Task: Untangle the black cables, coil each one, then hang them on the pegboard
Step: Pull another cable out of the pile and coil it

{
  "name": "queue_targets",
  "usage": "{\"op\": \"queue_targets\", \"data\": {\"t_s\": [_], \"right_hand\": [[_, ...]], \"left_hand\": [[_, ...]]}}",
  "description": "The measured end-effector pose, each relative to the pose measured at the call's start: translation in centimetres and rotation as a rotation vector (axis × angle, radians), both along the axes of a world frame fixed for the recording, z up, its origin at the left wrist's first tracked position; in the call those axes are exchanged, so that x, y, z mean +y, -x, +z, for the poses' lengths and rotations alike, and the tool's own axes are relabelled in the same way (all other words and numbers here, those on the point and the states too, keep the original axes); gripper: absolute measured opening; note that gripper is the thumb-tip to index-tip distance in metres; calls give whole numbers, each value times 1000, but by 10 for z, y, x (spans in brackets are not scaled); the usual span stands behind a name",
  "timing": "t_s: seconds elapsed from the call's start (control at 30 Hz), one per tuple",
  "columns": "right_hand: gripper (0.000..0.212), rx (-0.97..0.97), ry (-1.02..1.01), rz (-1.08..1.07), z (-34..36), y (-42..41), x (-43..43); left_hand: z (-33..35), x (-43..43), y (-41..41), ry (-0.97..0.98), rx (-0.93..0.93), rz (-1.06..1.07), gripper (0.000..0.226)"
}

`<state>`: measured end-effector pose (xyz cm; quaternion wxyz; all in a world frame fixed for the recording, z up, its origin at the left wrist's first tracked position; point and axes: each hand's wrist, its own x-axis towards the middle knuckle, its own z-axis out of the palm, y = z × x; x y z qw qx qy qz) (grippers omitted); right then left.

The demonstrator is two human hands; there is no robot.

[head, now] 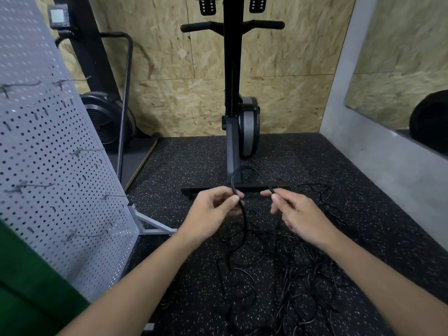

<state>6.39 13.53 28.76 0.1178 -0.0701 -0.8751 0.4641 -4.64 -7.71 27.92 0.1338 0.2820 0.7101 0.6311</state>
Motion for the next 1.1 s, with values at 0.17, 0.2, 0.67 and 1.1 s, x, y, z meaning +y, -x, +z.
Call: {"op": "queue_targets", "data": {"t_s": [0.17,0.2,0.67,1.1], "right_hand": [[50,-32,-101,69,1,-6,-23],[48,-34,-95,100,1,-7,-26],[34,-236,-214,270,-12,2,-10],[30,-329,-181,357,-12,2,-11]], "left_hand": [[18,15,-9,-237,-211,53,13],[20,16,-9,-272,-255,63,15],[1,-14,12,357,464,-96,91],[-9,-5,26,462,833,-70,14]]}}
